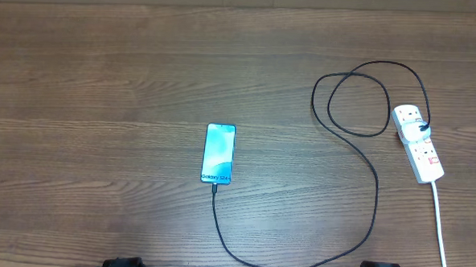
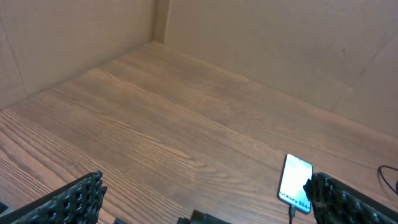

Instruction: Plug charger to phone and switch on socket

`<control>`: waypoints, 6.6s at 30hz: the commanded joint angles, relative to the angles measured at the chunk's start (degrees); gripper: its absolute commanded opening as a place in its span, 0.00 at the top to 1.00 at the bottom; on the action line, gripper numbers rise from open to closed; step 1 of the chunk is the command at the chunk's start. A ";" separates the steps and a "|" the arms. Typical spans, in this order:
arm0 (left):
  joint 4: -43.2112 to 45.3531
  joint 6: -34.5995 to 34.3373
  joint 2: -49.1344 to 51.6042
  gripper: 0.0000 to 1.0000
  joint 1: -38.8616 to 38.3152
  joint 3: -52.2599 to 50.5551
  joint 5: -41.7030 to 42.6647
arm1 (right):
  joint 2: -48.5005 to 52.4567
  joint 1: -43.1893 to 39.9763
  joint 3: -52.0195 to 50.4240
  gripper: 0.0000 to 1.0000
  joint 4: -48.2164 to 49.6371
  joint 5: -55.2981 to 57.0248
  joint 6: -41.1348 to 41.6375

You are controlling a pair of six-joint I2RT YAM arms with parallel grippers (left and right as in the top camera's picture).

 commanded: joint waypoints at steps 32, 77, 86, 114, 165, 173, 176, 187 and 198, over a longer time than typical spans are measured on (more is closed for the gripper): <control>-0.07 0.11 -0.31 0.00 0.15 -0.24 -0.57 | 0.00 0.35 -62.40 0.00 16.44 1.97 32.06; -0.07 0.11 -0.31 0.00 0.15 -0.24 -0.57 | 0.15 0.46 -66.01 0.00 17.14 4.17 37.09; -0.07 0.11 -0.31 0.00 0.15 -0.24 -0.57 | -0.11 0.31 -66.03 0.00 17.20 4.17 37.09; -0.07 0.11 -0.31 0.01 0.17 -0.24 -0.57 | -0.11 0.31 -66.77 0.00 18.91 4.17 37.09; -0.07 0.11 -0.31 0.00 0.15 -0.24 -0.57 | -0.11 0.42 -66.69 0.00 17.38 -10.08 -19.80; 2.67 -4.74 -0.31 0.01 0.09 -1.53 3.48 | -0.11 0.42 -66.69 0.00 17.38 -10.08 -19.80; 9.33 -6.69 -0.31 0.00 -0.50 -7.04 4.22 | -0.11 0.42 -66.69 0.00 17.38 -10.08 -19.80; 50.07 2.05 -0.33 0.01 -2.67 -44.57 13.75 | -0.11 0.42 -66.69 0.00 17.38 -10.08 -19.80; 83.56 3.65 -0.39 0.01 -2.58 -74.03 14.97 | -0.11 0.42 -66.69 0.00 17.38 -10.08 -19.80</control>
